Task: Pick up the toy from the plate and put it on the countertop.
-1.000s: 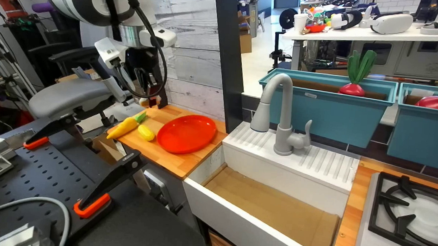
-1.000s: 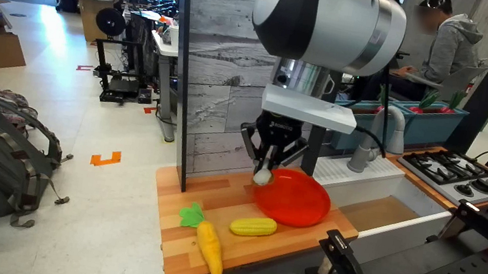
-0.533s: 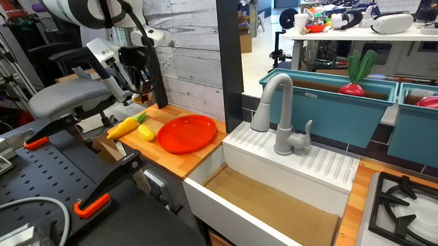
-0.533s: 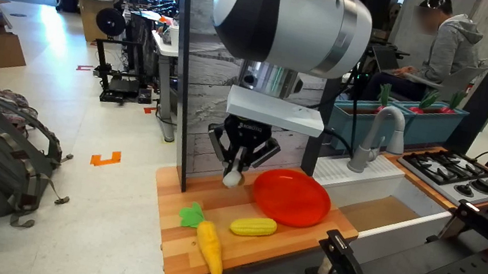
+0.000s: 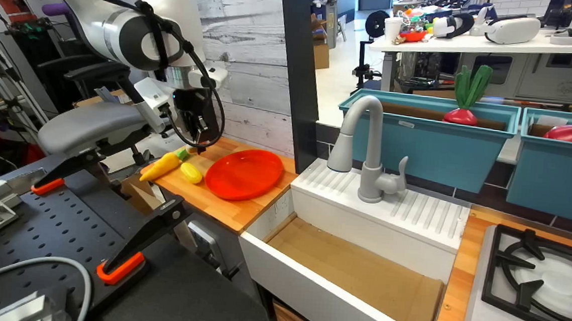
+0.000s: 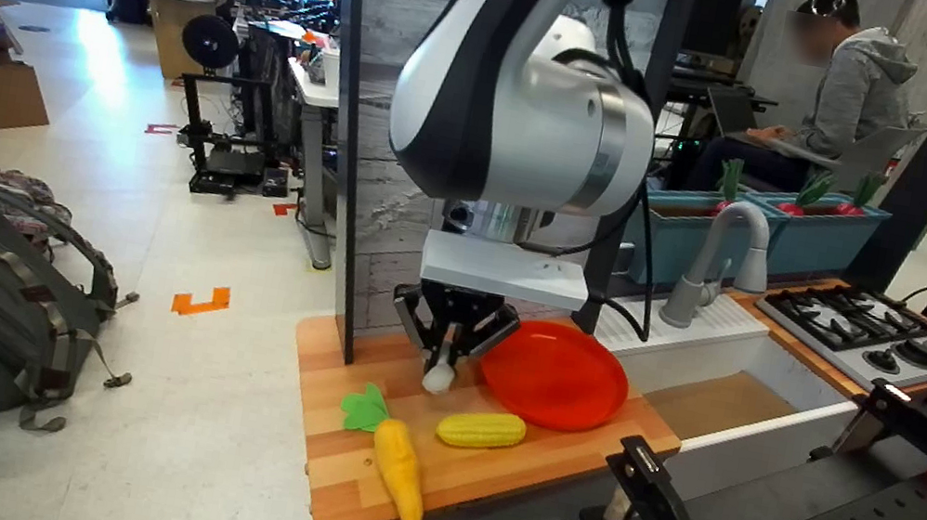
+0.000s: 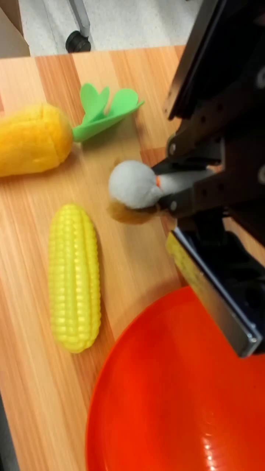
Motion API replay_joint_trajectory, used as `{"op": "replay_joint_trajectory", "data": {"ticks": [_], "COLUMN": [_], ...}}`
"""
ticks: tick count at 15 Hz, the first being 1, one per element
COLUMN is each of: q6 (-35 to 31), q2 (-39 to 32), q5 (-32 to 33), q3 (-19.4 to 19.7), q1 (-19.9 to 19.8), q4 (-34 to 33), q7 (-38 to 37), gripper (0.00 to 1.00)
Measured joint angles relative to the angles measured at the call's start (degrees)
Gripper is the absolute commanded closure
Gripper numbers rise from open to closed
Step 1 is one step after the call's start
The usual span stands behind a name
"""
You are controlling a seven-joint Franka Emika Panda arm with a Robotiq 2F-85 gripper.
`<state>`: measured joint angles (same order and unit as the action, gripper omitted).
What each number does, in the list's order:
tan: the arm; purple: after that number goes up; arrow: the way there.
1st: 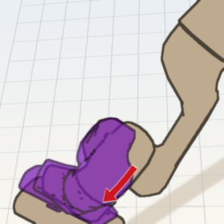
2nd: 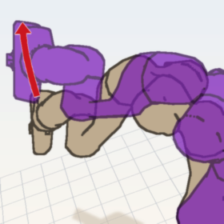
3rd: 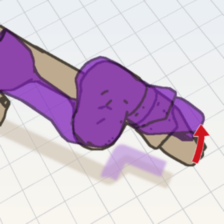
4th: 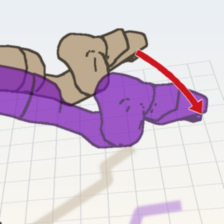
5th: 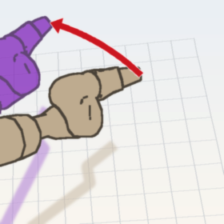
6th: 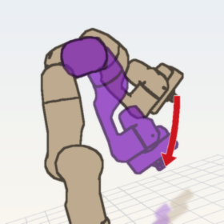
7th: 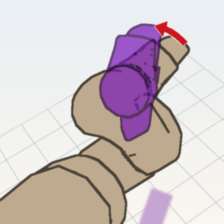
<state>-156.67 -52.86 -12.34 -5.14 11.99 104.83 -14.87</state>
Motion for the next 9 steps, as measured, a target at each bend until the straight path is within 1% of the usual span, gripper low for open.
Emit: {"op": "replay_joint_trajectory", "data": {"ticks": [3,4,8,9], "q6": [0.2,0.3,0.3,0.3], "q2": [-2.3,-2.7,-2.4,-1.9], "q5": [0.0,0.1,1.6,1.8], "q3": [0.8,0.9,0.9,0.8], "q1": [0.2,0.3,0.9,0.9], "q4": [-2.4,-2.9,-2.9,-2.5], "q7": [-0.1,-0.1,-0.1,0.0], "gripper": [0.38,0.3,0.01,0.0]}}
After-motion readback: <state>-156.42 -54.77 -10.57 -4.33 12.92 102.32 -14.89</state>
